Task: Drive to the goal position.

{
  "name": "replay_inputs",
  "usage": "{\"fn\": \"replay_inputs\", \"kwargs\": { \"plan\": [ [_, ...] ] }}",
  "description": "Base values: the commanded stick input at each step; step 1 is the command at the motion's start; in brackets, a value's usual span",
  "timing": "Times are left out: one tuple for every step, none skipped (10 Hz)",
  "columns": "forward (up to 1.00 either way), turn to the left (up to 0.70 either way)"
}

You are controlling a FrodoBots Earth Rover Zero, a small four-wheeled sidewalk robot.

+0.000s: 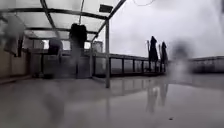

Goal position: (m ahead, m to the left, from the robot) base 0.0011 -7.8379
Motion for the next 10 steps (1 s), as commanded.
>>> {"fn": "replay_inputs", "kwargs": {
  "plan": [
    [0.70, -0.27],
    [0.70, -0.27],
    [0.70, -0.27],
    [0.70, -0.27],
    [0.70, -0.27],
    [0.70, -0.27],
    [0.70, -0.27],
    [0.70, -0.27],
    [0.70, -0.27],
    [0.70, -0.27]
  ]
}}
